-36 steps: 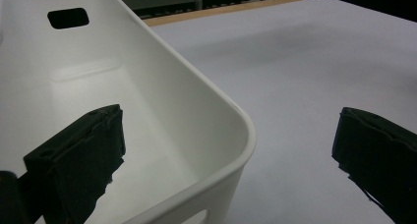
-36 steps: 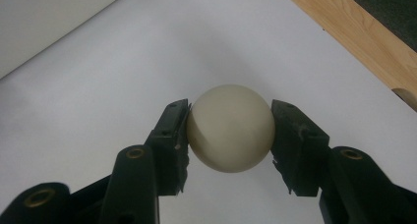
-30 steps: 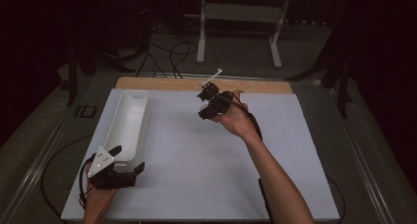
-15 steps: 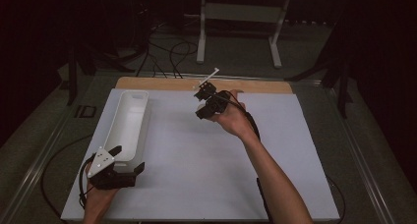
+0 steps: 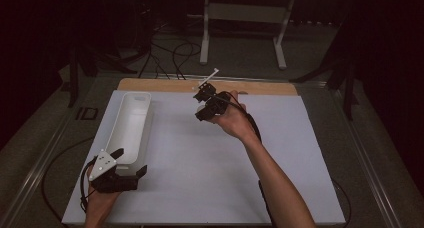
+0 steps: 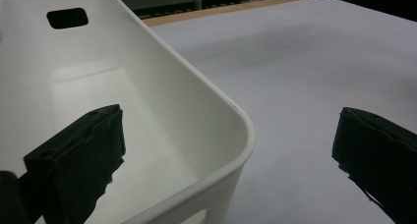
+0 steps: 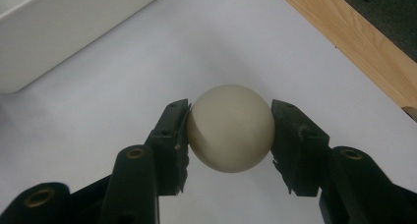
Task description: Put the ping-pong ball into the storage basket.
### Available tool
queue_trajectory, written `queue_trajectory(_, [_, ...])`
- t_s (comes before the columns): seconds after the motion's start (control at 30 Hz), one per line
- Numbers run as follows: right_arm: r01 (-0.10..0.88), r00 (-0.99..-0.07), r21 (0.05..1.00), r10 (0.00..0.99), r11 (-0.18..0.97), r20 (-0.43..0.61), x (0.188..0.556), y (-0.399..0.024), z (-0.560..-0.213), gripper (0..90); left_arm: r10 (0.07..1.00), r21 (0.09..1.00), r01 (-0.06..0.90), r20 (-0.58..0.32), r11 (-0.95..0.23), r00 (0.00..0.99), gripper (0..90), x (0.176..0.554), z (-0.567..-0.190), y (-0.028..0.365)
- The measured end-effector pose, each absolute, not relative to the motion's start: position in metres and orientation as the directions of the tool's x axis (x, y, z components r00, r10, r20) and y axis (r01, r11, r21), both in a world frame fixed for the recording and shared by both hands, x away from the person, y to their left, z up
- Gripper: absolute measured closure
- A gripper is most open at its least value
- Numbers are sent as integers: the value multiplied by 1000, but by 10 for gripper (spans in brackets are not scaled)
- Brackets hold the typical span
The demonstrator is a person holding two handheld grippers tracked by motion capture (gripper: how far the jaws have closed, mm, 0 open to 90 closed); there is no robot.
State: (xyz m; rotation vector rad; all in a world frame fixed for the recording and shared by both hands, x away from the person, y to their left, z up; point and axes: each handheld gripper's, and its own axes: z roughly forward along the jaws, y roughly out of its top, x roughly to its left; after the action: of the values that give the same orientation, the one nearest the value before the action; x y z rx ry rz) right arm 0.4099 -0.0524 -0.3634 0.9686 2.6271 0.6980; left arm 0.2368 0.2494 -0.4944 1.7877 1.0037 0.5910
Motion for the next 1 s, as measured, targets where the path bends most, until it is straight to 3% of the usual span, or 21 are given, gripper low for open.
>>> queue_trajectory(1.0, [502, -774, 533, 629, 681, -75, 404, -35, -361, 508, 839, 909, 370, -43, -192, 542, 1, 237, -494, 249])
